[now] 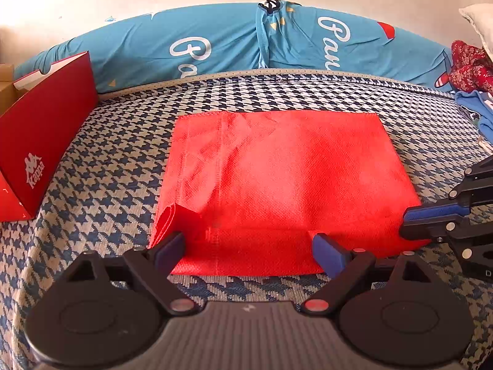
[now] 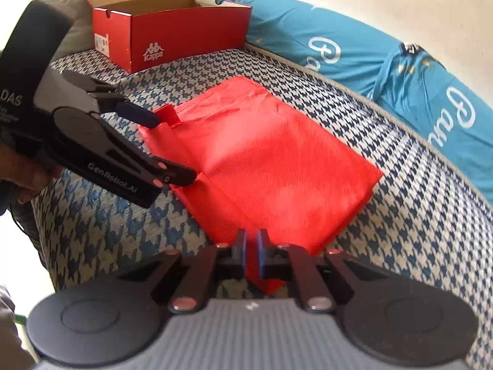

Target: Fold shopping bag

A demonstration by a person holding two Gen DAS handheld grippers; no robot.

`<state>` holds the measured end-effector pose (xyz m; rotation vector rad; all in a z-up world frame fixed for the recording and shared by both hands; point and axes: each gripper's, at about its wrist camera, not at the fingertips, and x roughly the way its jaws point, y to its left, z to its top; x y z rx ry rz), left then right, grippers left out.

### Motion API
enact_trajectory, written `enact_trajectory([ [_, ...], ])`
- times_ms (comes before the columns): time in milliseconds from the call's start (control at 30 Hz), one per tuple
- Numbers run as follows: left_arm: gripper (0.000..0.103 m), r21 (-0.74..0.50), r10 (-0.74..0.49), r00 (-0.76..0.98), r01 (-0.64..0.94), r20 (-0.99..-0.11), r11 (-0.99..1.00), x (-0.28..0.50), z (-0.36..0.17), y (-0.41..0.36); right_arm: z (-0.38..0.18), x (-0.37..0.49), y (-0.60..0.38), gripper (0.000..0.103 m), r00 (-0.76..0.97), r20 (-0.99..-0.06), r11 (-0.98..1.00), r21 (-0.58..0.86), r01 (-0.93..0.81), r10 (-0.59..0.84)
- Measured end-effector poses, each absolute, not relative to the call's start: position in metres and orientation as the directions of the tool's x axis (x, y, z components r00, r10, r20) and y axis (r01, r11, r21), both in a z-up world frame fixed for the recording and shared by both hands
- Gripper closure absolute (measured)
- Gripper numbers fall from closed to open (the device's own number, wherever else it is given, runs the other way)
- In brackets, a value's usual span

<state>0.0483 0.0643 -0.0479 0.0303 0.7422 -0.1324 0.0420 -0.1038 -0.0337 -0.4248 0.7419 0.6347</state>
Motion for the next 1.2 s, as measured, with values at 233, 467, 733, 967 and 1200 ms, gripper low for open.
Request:
enact_trajectory([
  [233, 0.013, -0.027, -0.121, 0.715, 0.141, -0.689, 0.990, 0.051, -0.047, 0.066, -0.034, 0.027, -0.102, 0.096, 0.611, -0.694, 0.691, -0.226, -0.687, 0.380],
  [467, 0.013, -0.033, -0.131, 0.701, 0.151, -0.701, 0.988, 0.053, -0.046, 0.067, -0.032, 0.011, -0.091, 0.089, 0.619, -0.659, 0.599, -0.306, -0.740, 0.427],
  [733, 0.012, -0.045, -0.151, 0.688, 0.169, -0.710, 0.985, 0.055, -0.045, 0.071, -0.040, 0.007, -0.079, 0.084, 0.622, -0.663, 0.537, -0.373, -0.757, 0.416],
  [967, 0.011, -0.054, -0.175, 0.681, 0.195, -0.711, 0.979, 0.054, -0.045, 0.073, -0.046, 0.007, -0.071, 0.077, 0.621, -0.667, 0.500, -0.404, -0.766, 0.411],
  [1200, 0.003, -0.057, -0.219, 0.635, 0.266, -0.741, 0.962, 0.058, -0.044, 0.075, -0.056, 0.003, -0.061, 0.077, 0.644, -0.658, 0.431, -0.488, -0.759, 0.390],
])
